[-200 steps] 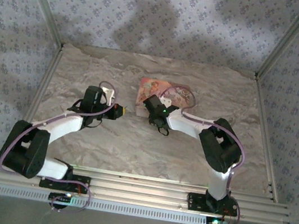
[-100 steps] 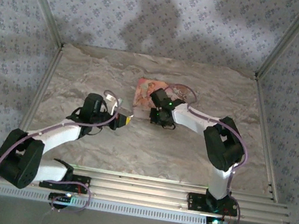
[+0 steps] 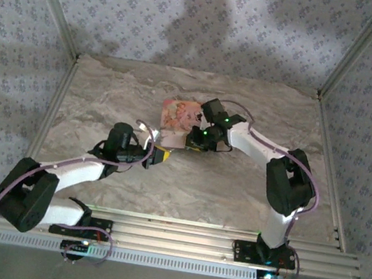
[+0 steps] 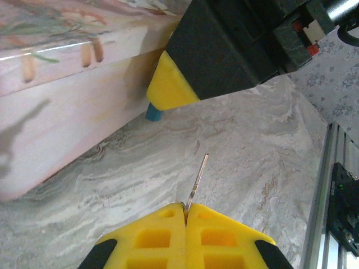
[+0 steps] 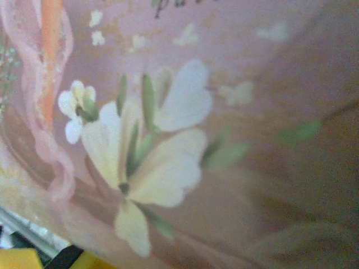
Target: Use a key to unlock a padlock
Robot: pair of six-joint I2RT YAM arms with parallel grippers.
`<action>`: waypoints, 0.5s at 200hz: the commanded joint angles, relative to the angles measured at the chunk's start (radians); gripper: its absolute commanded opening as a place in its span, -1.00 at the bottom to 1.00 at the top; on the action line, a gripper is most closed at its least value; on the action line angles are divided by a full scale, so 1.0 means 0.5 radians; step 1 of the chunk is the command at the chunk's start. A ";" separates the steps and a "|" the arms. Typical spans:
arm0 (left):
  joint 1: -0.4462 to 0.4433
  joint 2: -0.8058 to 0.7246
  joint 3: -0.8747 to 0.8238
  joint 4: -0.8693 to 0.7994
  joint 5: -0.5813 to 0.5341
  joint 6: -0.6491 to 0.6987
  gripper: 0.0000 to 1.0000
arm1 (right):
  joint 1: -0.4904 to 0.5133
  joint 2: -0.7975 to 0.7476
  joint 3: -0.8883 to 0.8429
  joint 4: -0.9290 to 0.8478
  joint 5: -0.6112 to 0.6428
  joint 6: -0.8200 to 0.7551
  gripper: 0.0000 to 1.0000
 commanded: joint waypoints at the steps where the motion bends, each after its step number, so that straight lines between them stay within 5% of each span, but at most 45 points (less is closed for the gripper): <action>1: -0.023 0.077 -0.019 0.249 0.025 -0.062 -1.00 | -0.035 -0.058 0.093 -0.028 -0.328 -0.019 -1.00; 100: -0.061 0.267 -0.096 0.648 -0.059 -0.168 -1.00 | -0.170 -0.033 0.128 -0.023 -0.743 0.002 -1.00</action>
